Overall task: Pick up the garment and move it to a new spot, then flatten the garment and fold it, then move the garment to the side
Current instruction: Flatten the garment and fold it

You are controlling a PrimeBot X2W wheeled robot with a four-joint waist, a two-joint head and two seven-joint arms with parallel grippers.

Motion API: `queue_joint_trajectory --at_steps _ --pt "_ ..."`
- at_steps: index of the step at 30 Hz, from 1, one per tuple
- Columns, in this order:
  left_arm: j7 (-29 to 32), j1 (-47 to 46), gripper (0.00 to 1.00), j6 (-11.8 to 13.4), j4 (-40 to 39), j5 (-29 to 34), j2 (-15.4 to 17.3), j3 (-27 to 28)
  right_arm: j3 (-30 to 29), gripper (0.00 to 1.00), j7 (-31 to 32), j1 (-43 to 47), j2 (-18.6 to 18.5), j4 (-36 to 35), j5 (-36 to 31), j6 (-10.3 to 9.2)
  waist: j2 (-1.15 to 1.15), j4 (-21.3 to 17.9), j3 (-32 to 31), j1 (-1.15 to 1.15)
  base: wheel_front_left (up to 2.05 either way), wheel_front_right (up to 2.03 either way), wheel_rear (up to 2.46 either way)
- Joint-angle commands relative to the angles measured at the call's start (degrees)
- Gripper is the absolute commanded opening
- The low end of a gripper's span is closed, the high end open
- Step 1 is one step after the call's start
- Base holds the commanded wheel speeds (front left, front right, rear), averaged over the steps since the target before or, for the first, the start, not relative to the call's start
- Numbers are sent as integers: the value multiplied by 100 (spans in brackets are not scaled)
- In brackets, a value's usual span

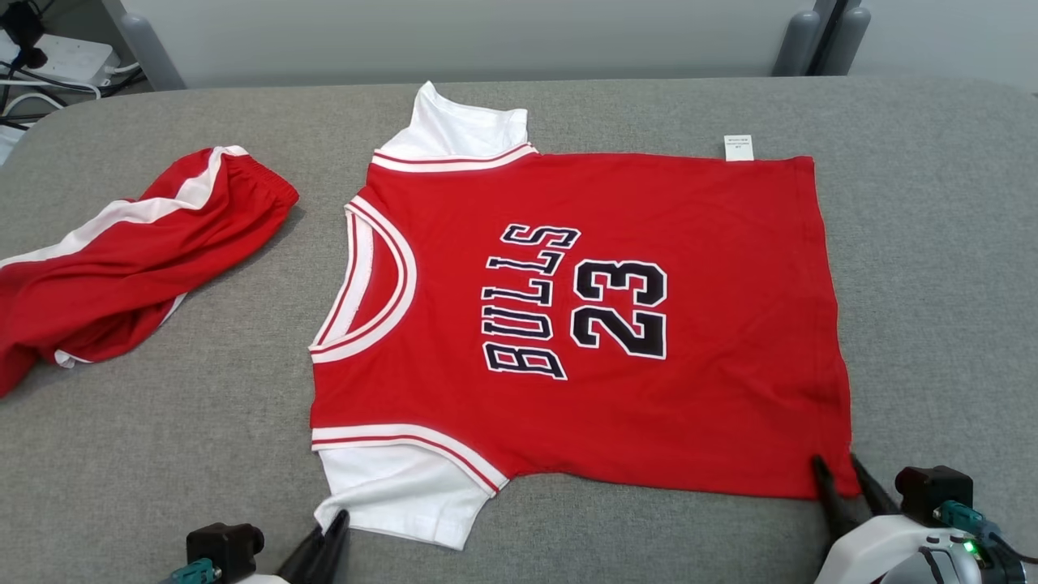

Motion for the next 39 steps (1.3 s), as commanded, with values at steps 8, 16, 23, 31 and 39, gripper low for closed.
queue_joint_trajectory --at_steps 8,16,23,31,39 --pt "181 -73 0 -71 -86 -121 138 46 166 0 -133 27 -91 265 330 0 0 71 -117 0 0 0 0" --pt "513 526 0 196 -688 -217 276 -48 -77 0 -161 679 -195 -88 565 0 0 187 -255 0 0 0 0" --pt "825 1159 0 699 -1849 -277 654 56 -530 0 187 1434 -194 -1124 552 0 0 181 -247 0 0 0 0" --pt "1160 868 0 1058 -3182 -189 1206 445 -810 0 975 1225 45 -2315 1207 0 0 59 -4 0 0 0 0" --pt "1590 -170 0 1046 -3701 -36 1519 639 -757 0 1767 271 133 -2754 1938 0 0 -108 361 0 0 0 0"
